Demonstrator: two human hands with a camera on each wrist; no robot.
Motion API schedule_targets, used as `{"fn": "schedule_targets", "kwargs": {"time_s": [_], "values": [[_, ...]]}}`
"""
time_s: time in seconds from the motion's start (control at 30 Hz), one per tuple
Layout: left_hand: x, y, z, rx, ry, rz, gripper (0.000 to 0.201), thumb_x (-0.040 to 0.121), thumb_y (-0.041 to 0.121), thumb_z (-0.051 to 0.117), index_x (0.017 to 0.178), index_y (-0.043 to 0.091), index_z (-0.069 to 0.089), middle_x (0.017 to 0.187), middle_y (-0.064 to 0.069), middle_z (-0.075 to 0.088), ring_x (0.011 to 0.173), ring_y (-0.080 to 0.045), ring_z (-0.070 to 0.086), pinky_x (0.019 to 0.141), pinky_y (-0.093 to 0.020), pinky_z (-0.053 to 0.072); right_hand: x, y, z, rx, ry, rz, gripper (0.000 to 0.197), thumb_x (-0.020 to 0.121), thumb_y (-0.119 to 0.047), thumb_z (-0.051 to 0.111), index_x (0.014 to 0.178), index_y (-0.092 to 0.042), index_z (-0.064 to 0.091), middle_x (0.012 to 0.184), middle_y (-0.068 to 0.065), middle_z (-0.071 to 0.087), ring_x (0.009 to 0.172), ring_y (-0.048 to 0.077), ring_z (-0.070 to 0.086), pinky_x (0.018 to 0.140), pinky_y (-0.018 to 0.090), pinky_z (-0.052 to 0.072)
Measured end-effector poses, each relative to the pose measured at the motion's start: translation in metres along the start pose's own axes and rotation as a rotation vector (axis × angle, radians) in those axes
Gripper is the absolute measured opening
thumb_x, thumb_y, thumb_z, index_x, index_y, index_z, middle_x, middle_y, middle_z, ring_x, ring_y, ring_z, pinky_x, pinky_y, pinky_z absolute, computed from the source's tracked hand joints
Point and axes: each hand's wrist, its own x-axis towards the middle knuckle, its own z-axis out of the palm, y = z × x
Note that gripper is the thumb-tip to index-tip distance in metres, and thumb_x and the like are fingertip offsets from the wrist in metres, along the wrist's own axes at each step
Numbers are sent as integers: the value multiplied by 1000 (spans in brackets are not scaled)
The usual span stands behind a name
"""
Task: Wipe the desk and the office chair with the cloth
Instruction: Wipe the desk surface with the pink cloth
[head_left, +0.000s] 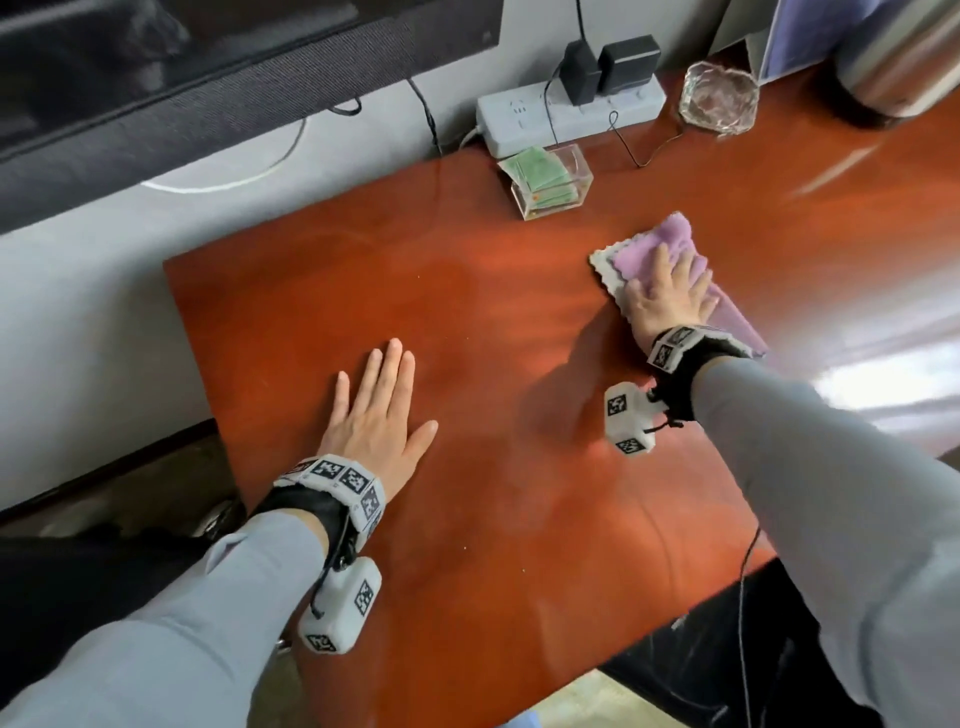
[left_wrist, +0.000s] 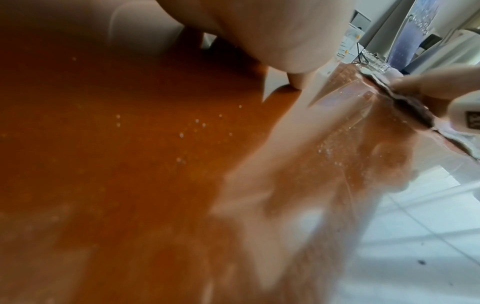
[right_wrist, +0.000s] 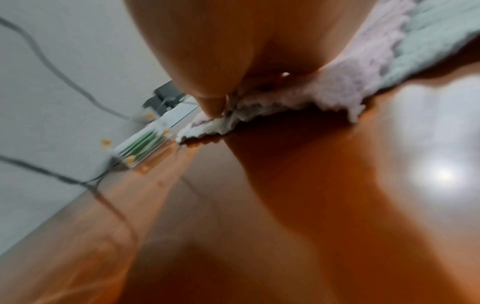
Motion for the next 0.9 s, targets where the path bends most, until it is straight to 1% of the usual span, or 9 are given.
{"fn": "schedule_targets", "kwargs": {"time_s": [0.13, 0.3, 0.4, 0.47, 0.53, 0.6, 0.67, 0.77, 0.9], "values": [[-1, 0, 1, -44, 9, 5, 76, 101, 53, 17, 153, 18, -25, 158, 3, -37, 149, -15, -26, 123, -46, -10, -16, -50, 23, -116, -47, -207, 71, 100, -44, 38, 157, -26, 0, 164, 10, -10, 149, 37, -11, 118, 56, -4], [-5, -9, -1, -146, 66, 61, 70, 104, 44, 25, 158, 18, -11, 163, 4, -25, 151, -12, -19, 123, -43, -8, -79, -92, 65, -178, -107, -407, 71, 101, -39, 38, 157, -25, -3, 164, 10, -12, 149, 37, -11, 118, 56, -3], [-10, -18, 0, -157, 77, 84, 70, 104, 42, 28, 159, 16, -7, 164, 3, -21, 152, -12, -15, 124, -42, -6, -122, -104, 83, -192, -146, -507, 76, 98, -20, 42, 157, -23, -6, 163, 9, -15, 149, 36, -14, 120, 57, -1], [-15, -26, 2, -166, 77, 78, 71, 104, 45, 26, 159, 17, -9, 164, 3, -23, 151, -11, -17, 124, -41, -6, -153, -107, 90, -155, -201, -545, 90, 86, 0, 44, 157, -22, -7, 163, 7, -18, 149, 33, -18, 121, 53, -5], [-22, -36, 3, -187, 71, 56, 72, 103, 49, 23, 158, 18, -11, 163, 3, -25, 151, -11, -18, 124, -40, -6, -183, -104, 95, -75, -252, -570, 99, 78, 12, 42, 157, -23, -6, 162, 4, -19, 148, 28, -22, 120, 47, -10], [-31, -50, 5, -212, 72, 40, 72, 102, 50, 23, 158, 19, -11, 163, 4, -25, 151, -11, -18, 124, -39, -6, -197, -96, 95, 37, -258, -549, 105, 72, 19, 39, 156, -23, -6, 163, 2, -15, 149, 23, -20, 122, 43, -9], [-40, -67, 7, -216, 80, 51, 72, 103, 50, 23, 158, 18, -10, 163, 4, -25, 151, -10, -18, 124, -38, -6, -184, -91, 90, 154, -168, -414, 99, 75, 20, 35, 156, -19, -5, 164, 3, -9, 150, 22, -14, 123, 40, -5], [-47, -91, 9, -222, 101, 101, 71, 104, 47, 25, 159, 14, -6, 164, 1, -21, 152, -11, -16, 125, -36, -5, -140, -97, 71, 210, 27, -195, 70, 95, 5, 35, 156, -9, 3, 163, 15, 0, 152, 29, -1, 123, 39, 1], [-48, -118, 14, -252, 137, 200, 68, 104, 45, 22, 159, 13, 1, 166, -1, -13, 153, -12, -10, 126, -35, 3, -84, -140, 62, 132, 44, -44, 63, 99, -8, 41, 156, -10, 13, 162, 19, 7, 150, 32, 8, 118, 43, 12]]}}
